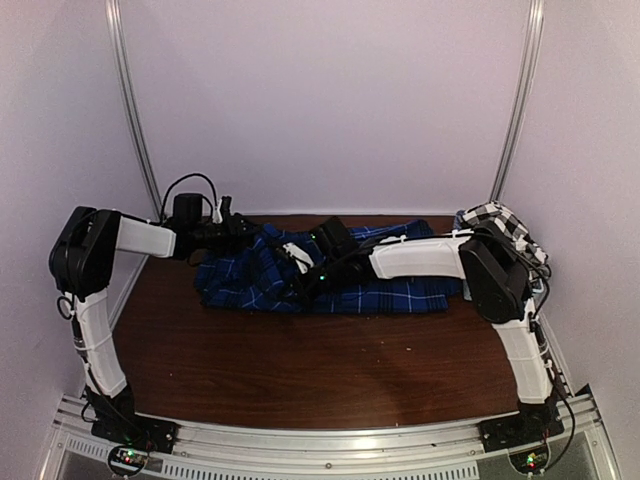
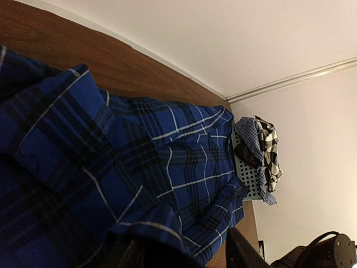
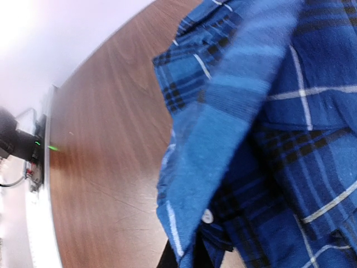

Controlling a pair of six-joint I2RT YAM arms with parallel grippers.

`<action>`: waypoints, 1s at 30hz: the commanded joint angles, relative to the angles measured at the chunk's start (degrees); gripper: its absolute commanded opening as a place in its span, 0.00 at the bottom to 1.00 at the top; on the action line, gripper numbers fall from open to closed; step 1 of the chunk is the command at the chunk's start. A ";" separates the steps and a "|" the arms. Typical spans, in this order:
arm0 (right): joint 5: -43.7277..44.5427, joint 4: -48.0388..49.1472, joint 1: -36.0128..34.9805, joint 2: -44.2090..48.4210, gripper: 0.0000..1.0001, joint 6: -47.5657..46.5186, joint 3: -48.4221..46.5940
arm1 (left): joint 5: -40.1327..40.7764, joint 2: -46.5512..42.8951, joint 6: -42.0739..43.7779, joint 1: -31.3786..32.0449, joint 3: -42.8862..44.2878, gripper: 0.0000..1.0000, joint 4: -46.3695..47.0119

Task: Fold and stack the long sleeve shirts
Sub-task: Pass from the left arm to the right, then place the sleeve of the 1/3-folded shirt.

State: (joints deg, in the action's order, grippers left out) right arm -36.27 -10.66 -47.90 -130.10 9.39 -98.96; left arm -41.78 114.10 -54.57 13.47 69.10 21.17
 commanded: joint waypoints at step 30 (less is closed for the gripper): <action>-15.27 9.25 11.11 3.59 0.00 36.13 -22.86 | 9.26 -18.82 18.44 -3.65 -18.97 0.72 -2.59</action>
State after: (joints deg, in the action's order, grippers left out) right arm -52.53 8.32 -38.06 -125.19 50.61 -116.46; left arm -29.98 94.11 -40.01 9.80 49.87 13.76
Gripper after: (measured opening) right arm 0.015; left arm 0.715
